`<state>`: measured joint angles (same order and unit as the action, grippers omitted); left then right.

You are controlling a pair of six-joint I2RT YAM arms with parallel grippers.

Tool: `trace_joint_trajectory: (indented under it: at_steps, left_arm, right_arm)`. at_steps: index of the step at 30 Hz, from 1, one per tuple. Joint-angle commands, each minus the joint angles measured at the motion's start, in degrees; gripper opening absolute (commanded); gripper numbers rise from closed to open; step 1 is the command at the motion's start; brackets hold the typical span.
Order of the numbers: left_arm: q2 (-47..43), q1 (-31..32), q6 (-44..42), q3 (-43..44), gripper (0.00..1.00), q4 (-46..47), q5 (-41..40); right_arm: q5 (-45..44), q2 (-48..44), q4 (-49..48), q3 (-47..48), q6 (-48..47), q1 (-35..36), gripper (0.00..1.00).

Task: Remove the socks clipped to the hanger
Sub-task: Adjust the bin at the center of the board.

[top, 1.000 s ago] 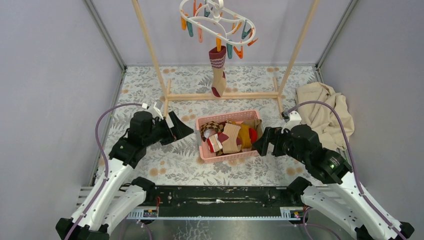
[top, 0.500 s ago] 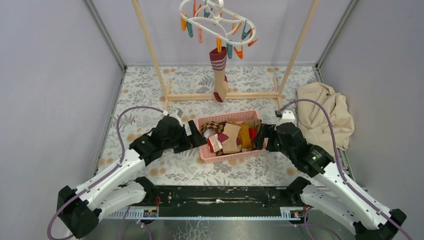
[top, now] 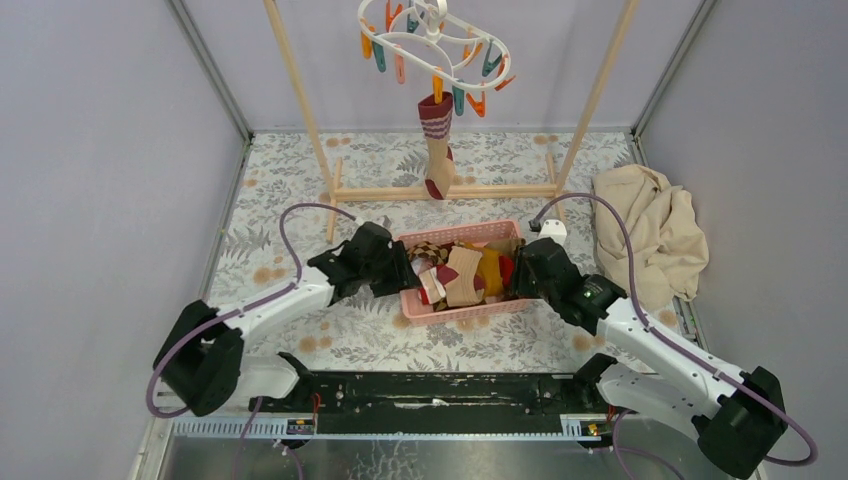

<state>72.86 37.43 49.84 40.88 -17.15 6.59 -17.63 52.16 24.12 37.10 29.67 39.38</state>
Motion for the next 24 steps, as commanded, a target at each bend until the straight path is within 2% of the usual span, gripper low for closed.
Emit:
trace_joint_trajectory:
  at_steps: [1, 4, 9, 17, 20, 22, 24]
  left_arm:
    - [4.4, -3.3, -2.6, 3.1, 0.49, 5.4, 2.0]
    - [5.8, -7.9, -3.2, 2.3, 0.45, 7.2, 3.6]
    - [7.2, -13.7, -5.6, 2.9, 0.45, 9.4, 5.9]
    - [12.3, -17.0, -7.7, 6.0, 0.49, 11.3, 12.1]
    - [9.0, -17.0, -8.5, 5.6, 0.69, 9.2, 11.9]
    - [6.4, -17.0, -9.5, 5.6, 0.94, 7.1, 12.0]
    - [4.1, -17.0, -10.4, 5.6, 0.99, 5.7, 13.0]
  right_arm:
    - [-4.1, 1.8, -2.7, 2.6, -0.2, -0.2, 0.45]
    - [-3.7, 2.8, -2.2, 4.1, -0.8, -0.3, 0.45]
    - [-2.0, 5.3, -1.2, 8.5, -3.7, -0.3, 0.45]
    - [1.9, 12.3, -2.1, 16.4, -8.0, -0.2, 0.45]
    - [3.9, 14.1, -4.9, 18.3, -9.6, -0.3, 0.49]
    - [3.9, 15.6, -7.2, 19.2, -10.5, -0.3, 0.58]
    - [3.8, 17.4, -10.0, 20.1, -11.5, -0.3, 0.68]
